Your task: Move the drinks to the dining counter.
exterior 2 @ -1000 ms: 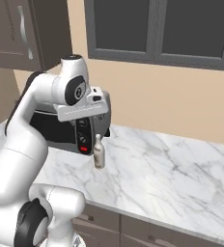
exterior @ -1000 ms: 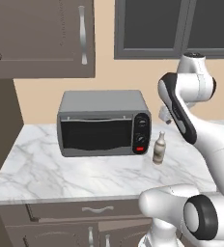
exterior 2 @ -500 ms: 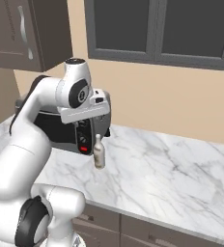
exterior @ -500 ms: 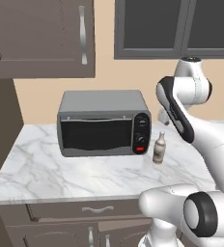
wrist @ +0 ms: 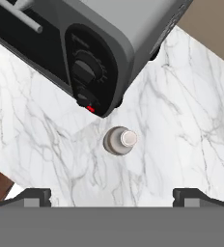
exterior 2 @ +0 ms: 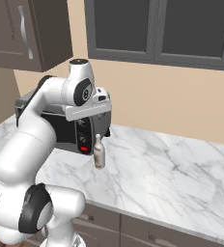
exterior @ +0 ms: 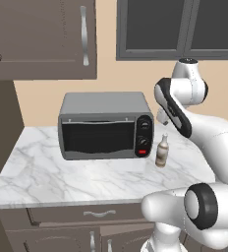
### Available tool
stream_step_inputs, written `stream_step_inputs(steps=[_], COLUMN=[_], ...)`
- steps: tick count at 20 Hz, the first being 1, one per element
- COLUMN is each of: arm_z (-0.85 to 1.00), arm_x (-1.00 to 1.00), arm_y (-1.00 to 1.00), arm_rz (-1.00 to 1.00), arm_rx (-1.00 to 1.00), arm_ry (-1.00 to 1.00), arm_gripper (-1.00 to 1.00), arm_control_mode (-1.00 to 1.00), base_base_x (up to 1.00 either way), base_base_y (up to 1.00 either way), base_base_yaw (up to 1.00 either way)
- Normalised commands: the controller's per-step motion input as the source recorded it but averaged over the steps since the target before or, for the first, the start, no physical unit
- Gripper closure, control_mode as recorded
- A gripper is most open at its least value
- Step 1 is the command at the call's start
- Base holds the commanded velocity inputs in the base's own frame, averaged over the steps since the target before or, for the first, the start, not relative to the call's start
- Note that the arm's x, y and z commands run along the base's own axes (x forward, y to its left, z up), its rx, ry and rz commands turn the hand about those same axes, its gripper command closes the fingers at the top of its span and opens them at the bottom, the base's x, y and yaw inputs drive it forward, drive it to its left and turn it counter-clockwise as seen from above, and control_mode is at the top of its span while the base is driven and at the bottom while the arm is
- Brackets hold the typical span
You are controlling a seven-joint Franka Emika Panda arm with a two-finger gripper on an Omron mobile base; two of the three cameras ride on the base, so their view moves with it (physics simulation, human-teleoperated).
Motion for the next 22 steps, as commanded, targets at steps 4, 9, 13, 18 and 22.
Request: stream_step_inputs(steps=[4, 9, 13, 18, 22], arm_z=[-0.05, -0.04, -0.05, -0.04, -0.1], arm_x=[0.15, 0.04, 0.04, 0.07, 0.12], arm_y=[-0.05, -0.01, 0.0, 0.0, 0.0], arm_rz=[0.06, 0.12, 0.15, 0.13, 0.1], arm_rx=[0.0, 0.0, 0.0, 0.0, 0.0], arm_ry=[0.0, 0.01, 0.03, 0.03, 0.0], arm_gripper=[-1.0, -1.0, -1.0, -1.0, -1.0], arm_control_mode=[-1.0, -1.0, -1.0, -1.0, -1.0], base_base_x=[0.0, 0.0, 0.0, 0.0, 0.0], base_base_y=[0.0, 0.0, 0.0, 0.0, 0.0], base_base_yaw=[0.0, 0.0, 0.0, 0.0, 0.0])
